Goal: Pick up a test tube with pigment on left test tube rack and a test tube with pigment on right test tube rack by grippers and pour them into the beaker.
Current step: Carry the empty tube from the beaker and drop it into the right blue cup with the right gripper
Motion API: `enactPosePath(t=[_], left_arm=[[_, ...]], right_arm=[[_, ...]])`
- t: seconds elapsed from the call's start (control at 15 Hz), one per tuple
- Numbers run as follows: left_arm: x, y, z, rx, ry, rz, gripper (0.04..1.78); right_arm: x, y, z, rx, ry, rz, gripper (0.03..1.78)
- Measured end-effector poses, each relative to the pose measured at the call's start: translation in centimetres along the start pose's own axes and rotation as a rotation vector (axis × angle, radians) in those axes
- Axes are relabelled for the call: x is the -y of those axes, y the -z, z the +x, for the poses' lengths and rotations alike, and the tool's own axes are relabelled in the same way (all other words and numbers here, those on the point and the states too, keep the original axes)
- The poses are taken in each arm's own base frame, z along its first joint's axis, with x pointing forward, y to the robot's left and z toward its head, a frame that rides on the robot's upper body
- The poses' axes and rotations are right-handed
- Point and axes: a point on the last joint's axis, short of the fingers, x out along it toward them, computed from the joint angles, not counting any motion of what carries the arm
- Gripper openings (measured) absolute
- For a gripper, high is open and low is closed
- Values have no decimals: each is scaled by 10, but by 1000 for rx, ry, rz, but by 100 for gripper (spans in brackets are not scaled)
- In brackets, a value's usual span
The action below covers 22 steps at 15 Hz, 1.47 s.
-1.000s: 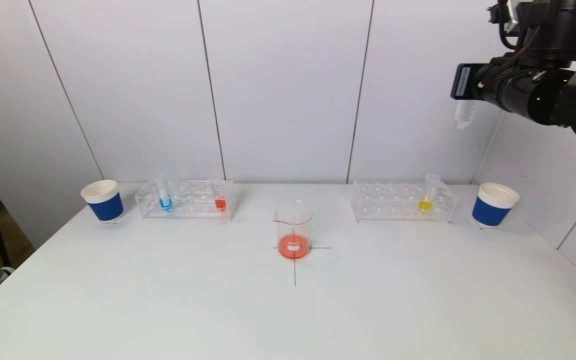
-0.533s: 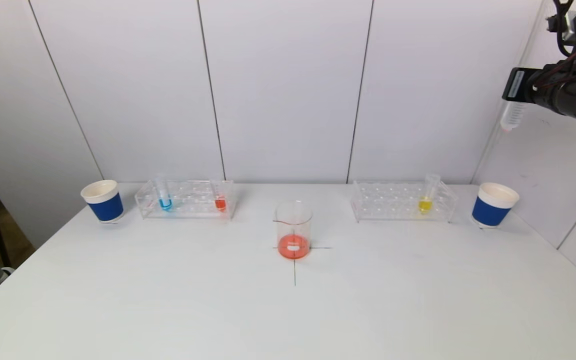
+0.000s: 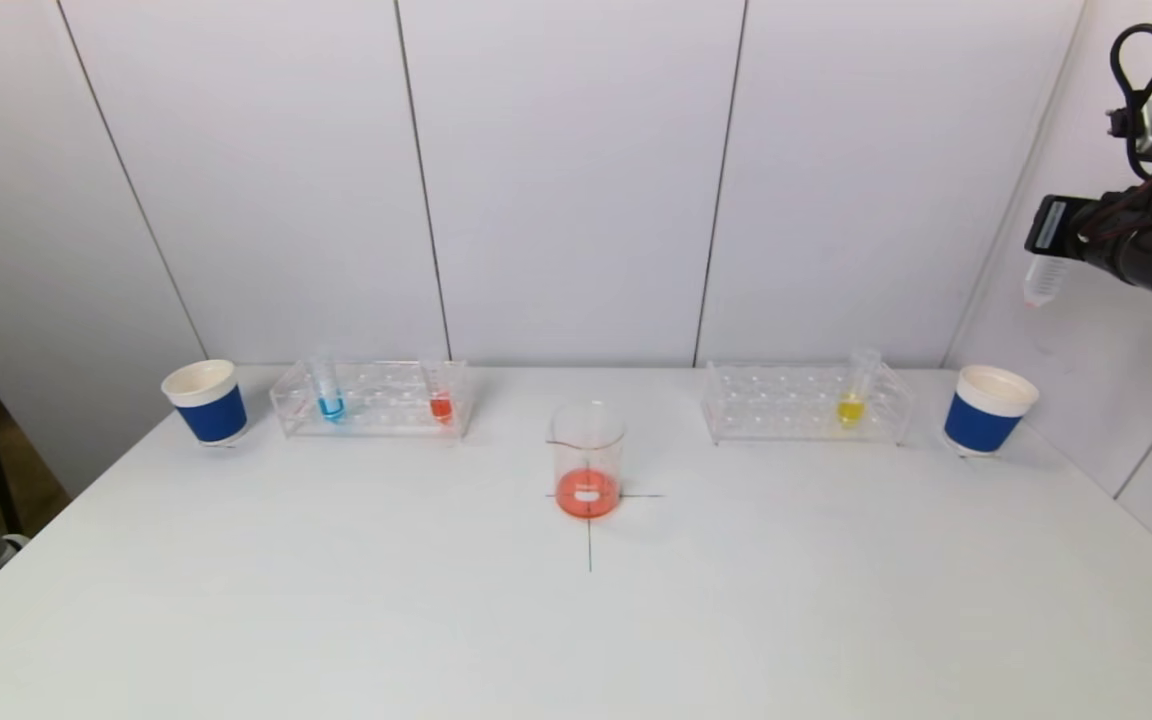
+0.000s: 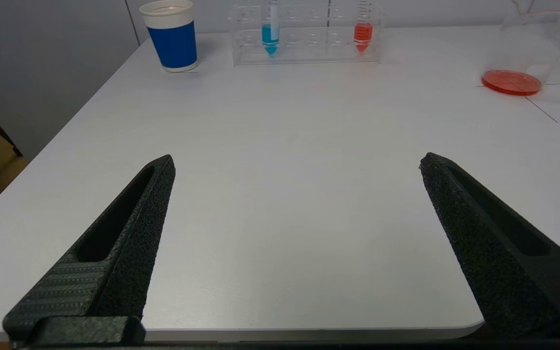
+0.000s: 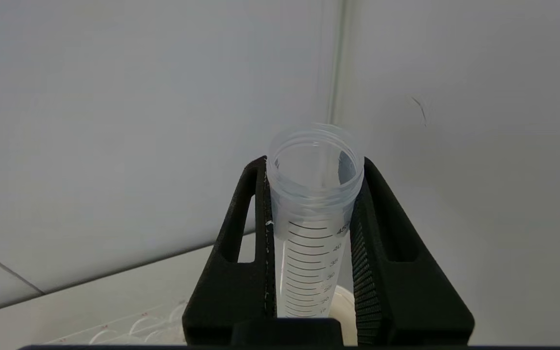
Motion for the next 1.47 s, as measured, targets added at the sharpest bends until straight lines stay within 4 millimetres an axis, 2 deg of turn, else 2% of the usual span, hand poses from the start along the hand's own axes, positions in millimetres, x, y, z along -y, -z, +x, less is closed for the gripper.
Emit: enactPosePath(t=[0.67, 1.07, 1.47], left_arm=[[0, 0, 0, 0, 0, 0, 176], [0, 0, 0, 0, 0, 0, 176], [0, 0, 0, 0, 0, 0, 176]], right_arm=[[8, 77, 37, -75, 21, -8, 49], [14, 110, 53, -92, 35, -8, 49], [25, 129, 58, -132, 60, -9, 49]])
